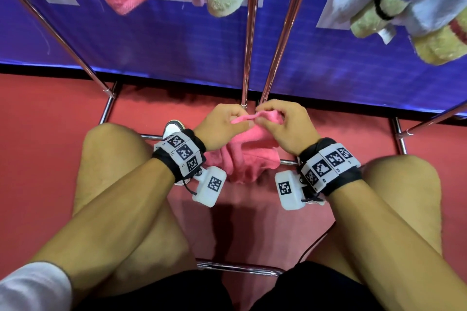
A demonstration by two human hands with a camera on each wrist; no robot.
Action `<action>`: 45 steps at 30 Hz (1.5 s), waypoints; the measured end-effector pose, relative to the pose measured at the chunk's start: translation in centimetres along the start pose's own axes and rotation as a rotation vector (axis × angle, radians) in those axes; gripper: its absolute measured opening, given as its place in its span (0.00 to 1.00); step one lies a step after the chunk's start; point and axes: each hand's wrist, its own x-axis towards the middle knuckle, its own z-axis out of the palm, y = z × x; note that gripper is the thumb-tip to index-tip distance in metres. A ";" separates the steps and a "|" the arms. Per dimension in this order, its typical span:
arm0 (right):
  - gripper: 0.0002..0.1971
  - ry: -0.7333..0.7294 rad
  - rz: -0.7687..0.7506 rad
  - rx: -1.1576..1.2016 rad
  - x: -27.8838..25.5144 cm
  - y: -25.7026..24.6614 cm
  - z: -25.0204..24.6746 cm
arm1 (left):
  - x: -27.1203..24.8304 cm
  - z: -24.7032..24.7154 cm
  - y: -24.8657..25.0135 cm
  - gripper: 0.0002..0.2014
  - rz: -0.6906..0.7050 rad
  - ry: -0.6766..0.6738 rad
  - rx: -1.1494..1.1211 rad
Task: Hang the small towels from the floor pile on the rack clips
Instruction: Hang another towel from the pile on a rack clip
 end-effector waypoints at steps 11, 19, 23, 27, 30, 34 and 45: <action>0.06 0.316 0.069 -0.055 -0.1 1.4 -2.0 | 0.1 -1.5 -1.6 0.06 -0.136 -0.026 0.378; 0.08 0.510 0.231 -0.116 -0.3 2.8 -4.3 | 0.3 -3.7 -3.4 0.08 -0.206 0.183 0.419; 0.10 0.519 0.329 -0.175 -0.5 3.5 -4.5 | 0.3 -4.4 -4.0 0.09 -0.221 0.291 0.410; 0.11 0.531 0.400 -0.194 -0.5 3.8 -4.6 | 0.3 -5.1 -4.4 0.06 -0.220 0.386 0.367; 0.11 0.469 0.469 -0.200 -0.4 3.8 -4.8 | 0.4 -4.9 -4.3 0.05 -0.208 0.377 0.309; 0.10 0.276 0.437 -0.220 -0.1 2.8 -3.5 | 0.4 -3.4 -3.3 0.06 -0.138 0.322 0.156; 0.15 0.034 0.297 0.239 0.6 -0.6 0.9 | 0.3 1.1 0.7 0.11 -0.098 0.209 -0.218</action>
